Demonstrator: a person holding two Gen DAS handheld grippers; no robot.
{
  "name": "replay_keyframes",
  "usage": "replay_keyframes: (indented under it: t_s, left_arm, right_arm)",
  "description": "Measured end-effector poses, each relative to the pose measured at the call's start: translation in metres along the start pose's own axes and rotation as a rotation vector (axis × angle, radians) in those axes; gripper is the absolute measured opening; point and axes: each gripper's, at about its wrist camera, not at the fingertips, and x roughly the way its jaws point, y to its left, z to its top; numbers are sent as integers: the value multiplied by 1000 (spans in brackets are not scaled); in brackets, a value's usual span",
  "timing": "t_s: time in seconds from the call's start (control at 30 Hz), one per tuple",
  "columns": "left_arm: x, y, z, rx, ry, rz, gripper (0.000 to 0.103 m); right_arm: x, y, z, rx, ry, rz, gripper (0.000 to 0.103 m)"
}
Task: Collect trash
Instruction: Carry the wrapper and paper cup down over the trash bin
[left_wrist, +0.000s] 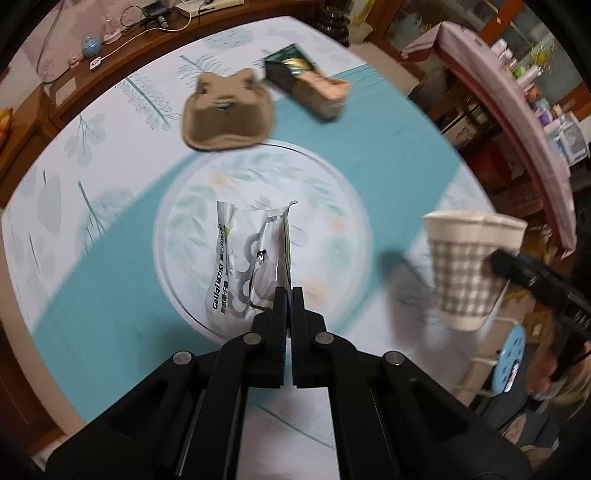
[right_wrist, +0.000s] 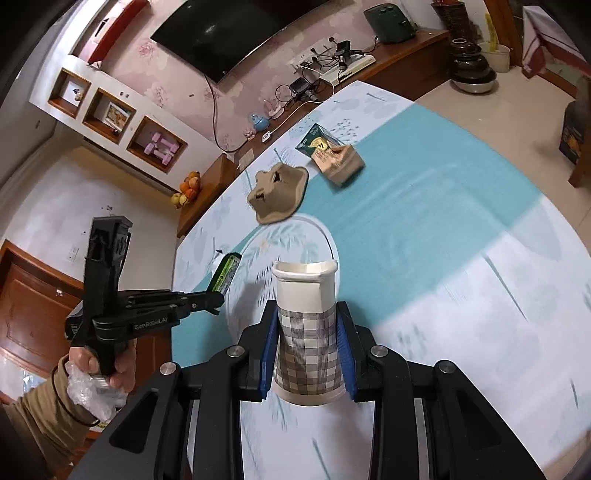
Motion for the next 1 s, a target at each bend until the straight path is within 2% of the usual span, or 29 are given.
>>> replay_keyframes:
  t_s: [0.33,0.57,0.77,1.0]
  left_arm:
    - [-70,-152,-140,-110,-125,-22,0]
    - [-79,-239,-228,-173,-145,-35,0]
    - [-60,-291,-290,-165,-105,-20,0]
    - [-6,-322,-352,-162,-10,-57,0]
  right_arm:
    - [-125,-31,-100,-88,-6,68,29]
    - [-186,-59,-175,-147,52,75,29]
    - [-204,-89,-227,-117,113,58,29]
    - [-172,-137,-285,-51,202,-8,29]
